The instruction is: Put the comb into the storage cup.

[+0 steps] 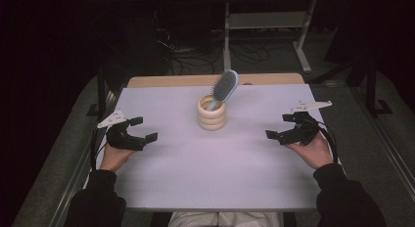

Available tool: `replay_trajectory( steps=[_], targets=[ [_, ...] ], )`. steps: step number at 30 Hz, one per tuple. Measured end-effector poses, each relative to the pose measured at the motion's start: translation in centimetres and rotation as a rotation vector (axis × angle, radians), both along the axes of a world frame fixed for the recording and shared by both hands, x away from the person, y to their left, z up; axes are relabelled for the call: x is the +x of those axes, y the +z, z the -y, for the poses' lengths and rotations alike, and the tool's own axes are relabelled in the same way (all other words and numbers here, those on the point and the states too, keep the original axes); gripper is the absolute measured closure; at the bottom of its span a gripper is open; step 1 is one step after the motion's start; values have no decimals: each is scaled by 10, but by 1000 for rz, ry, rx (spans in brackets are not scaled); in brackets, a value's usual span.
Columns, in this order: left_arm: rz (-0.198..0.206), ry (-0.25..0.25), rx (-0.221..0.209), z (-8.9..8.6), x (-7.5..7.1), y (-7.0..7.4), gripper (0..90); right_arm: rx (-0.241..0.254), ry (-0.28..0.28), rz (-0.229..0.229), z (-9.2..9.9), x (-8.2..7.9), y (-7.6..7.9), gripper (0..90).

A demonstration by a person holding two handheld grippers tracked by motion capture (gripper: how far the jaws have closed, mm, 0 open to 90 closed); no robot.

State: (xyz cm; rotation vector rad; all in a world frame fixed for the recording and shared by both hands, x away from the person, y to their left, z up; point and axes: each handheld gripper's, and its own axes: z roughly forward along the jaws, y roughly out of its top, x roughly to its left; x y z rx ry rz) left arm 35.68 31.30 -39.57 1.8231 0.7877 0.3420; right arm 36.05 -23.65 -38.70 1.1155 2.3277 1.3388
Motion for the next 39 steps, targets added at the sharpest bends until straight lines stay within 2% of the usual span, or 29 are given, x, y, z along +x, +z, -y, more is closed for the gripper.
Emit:
replay_trajectory(
  steps=[4,14,27,33,39],
  targets=[
    [-2,0,3,0,0,0,0,-7,0,-8,2,-4,-5,0],
    [-7,3,3,-3,0,-2,0,-15,-17,6,9,-14,-13,0],
    [-4,22,6,-10,-3,-3,0,1,-24,5,25,-33,-26,0],
    [-24,12,16,-10,-6,-6,0,11,-58,10,39,-47,-30,0],
    [-21,8,13,-11,-9,-5,0,33,-99,-10,49,-51,-33,0]
  ],
)
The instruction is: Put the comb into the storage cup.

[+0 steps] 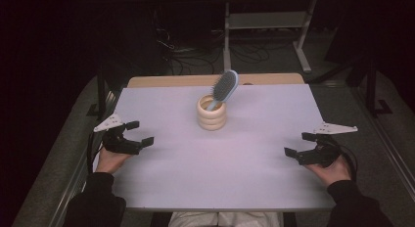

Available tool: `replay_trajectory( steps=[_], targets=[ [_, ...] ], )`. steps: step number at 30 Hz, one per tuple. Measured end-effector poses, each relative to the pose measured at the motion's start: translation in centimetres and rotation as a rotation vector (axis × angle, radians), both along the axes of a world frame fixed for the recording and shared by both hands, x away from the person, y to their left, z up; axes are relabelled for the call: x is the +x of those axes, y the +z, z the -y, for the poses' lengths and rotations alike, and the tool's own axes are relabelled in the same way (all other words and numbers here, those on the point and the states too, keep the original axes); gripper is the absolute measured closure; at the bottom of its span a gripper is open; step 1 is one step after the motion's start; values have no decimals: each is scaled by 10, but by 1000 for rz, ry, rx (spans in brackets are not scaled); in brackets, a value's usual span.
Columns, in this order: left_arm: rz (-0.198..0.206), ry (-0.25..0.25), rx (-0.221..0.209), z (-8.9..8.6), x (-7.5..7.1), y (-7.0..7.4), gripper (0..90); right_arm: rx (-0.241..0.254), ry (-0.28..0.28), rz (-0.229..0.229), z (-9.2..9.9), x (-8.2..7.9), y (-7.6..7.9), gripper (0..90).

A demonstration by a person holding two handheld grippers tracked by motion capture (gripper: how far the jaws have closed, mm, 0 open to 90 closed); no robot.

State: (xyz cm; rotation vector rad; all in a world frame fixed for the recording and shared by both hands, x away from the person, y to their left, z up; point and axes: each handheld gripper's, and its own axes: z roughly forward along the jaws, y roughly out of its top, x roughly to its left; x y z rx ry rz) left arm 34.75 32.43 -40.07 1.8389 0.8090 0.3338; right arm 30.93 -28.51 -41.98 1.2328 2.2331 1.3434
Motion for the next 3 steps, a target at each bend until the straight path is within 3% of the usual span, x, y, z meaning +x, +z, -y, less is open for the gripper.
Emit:
replay_trajectory(
  steps=[3],
  targets=[
    [5,4,-12,-2,-2,0,0,2,-4,-4,1,-1,0,0]
  ],
)
